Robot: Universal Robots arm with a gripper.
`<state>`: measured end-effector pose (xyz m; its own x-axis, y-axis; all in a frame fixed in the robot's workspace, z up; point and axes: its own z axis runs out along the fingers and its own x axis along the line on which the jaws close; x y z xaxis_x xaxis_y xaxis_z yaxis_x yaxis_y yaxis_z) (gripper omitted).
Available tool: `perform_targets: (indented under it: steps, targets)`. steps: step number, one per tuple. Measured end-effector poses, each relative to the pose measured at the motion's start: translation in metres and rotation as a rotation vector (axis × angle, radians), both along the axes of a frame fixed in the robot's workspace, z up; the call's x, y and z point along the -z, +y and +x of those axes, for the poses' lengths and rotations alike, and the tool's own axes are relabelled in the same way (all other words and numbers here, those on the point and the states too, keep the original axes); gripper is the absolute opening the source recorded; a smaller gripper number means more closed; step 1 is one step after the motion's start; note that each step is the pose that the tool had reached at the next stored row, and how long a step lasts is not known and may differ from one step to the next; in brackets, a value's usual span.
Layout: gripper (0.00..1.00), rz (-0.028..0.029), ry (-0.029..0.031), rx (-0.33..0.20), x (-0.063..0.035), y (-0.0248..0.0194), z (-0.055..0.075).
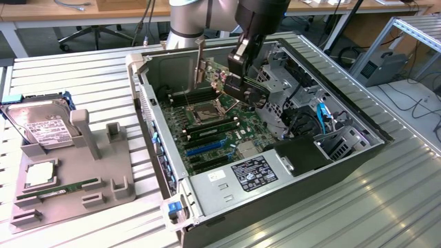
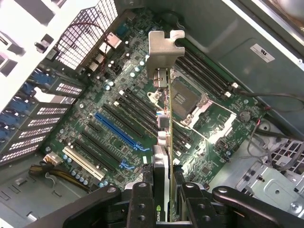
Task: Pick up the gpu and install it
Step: 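Insert the gpu into the slot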
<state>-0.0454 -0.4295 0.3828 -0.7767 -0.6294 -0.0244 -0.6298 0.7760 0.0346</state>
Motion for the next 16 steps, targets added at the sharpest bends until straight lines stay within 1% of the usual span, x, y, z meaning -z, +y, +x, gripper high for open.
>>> perform_targets:
  steps: [16]
  targets:
    - [0.27,0.0001,0.0000,-0.029,0.0000,0.0000,0.0001]
